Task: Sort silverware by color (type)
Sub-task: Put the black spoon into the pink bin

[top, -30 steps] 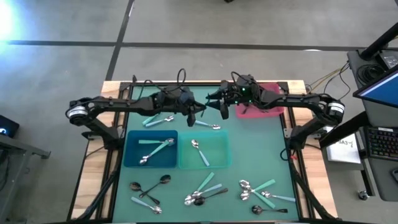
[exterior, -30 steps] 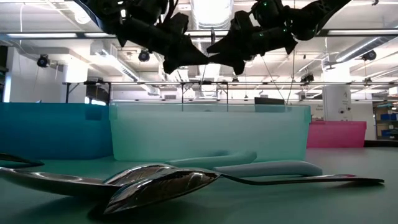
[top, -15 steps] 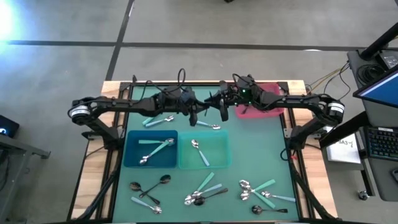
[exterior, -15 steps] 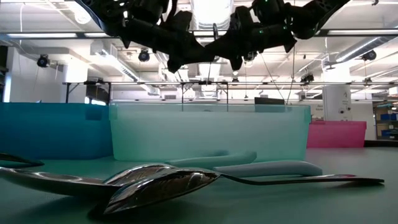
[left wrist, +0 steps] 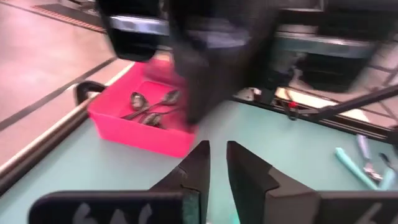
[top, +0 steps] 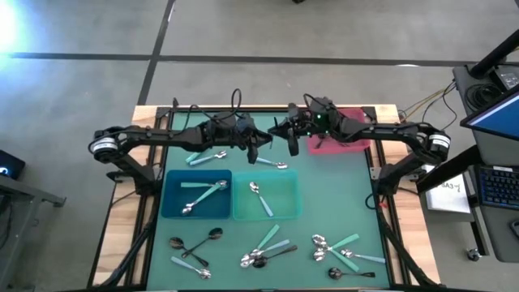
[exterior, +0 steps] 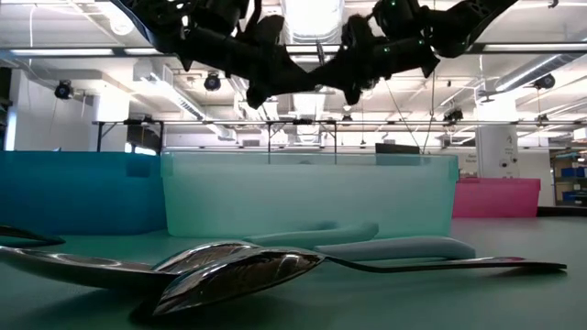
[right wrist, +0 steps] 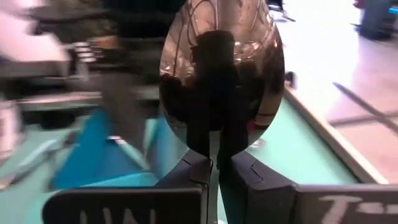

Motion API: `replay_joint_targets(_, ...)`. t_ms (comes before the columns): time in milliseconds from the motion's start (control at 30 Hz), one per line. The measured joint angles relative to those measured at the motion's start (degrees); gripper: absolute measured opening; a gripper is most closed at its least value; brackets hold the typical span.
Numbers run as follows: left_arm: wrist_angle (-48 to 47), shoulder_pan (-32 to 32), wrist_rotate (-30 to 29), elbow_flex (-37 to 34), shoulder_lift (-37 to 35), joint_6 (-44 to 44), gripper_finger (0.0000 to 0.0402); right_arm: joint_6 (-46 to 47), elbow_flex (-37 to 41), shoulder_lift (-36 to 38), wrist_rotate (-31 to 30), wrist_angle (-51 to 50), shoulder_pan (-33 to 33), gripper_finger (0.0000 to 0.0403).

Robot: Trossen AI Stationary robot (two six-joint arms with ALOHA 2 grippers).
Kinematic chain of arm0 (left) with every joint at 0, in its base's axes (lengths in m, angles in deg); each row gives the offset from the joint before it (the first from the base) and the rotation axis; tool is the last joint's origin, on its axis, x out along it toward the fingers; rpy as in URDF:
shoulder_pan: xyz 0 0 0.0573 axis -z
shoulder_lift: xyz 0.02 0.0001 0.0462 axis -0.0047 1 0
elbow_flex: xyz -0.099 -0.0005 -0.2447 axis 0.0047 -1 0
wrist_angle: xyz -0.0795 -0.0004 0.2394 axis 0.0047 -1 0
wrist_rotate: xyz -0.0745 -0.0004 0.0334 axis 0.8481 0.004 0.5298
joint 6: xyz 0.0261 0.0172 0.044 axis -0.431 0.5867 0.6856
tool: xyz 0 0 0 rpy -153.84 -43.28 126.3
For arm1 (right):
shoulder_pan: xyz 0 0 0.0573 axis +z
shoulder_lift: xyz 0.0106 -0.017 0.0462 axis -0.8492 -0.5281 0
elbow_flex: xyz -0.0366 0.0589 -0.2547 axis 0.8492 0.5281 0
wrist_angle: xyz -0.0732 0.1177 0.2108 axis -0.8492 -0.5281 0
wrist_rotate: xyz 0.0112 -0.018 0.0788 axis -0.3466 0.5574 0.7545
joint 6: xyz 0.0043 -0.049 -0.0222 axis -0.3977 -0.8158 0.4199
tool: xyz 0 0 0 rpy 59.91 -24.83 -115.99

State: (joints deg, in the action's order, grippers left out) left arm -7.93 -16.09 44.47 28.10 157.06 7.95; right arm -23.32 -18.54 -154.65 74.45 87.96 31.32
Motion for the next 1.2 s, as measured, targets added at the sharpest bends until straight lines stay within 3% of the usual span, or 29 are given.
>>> replay_joint_targets(133, -0.64, 0.18, 0.30, 0.00, -0.19, -0.37, 0.0064, -4.21, -1.81, 1.51, -5.98, -8.26, -1.13, 0.0009)
replay_joint_targets(267, -4.71, 0.04, 0.02, 0.00, -1.15, -0.37, 0.0078, -10.52, -6.10, 3.47, -17.02, -24.19, -1.74, 0.0009)
replay_joint_targets(467, -19.17, -0.38, -0.26, 0.00, -3.64, 1.19, 0.0081, -14.46, -12.22, 4.34, -36.37, -50.71, -1.70, 0.0008)
replay_joint_targets(567, -27.69, -1.19, -0.37, 0.00, -4.42, 2.06, 0.0081, -13.60, -12.67, 4.32, -42.96, -59.32, -1.85, 0.0008)
replay_joint_targets(667, -37.07, -2.25, -0.65, 0.00, -4.61, 2.62, 0.0081, -11.53, -11.58, 4.34, -43.96, -64.28, -2.14, 0.0008)
replay_joint_targets(767, -45.35, -3.13, -4.90, 0.00, -4.61, 2.69, 0.0081, -10.17, -9.02, 3.92, -44.33, -64.98, -2.58, 0.0008)
replay_joint_targets(933, -55.87, -4.31, -12.01, 0.00, -4.68, 2.94, 0.0081, -9.41, -6.56, 2.86, -52.49, -64.94, -4.37, 0.0008)
replay_joint_targets(1033, -61.47, -4.72, -14.03, -0.01, -4.72, 2.92, 0.0081, -9.10, -5.39, 2.70, -52.81, -64.42, -5.93, 0.0009)
replay_joint_targets(1200, -69.19, -4.96, -24.50, -0.04, -4.72, 1.63, 0.0081, -8.76, -4.35, 2.70, -52.83, -64.09, -7.78, 0.0036)
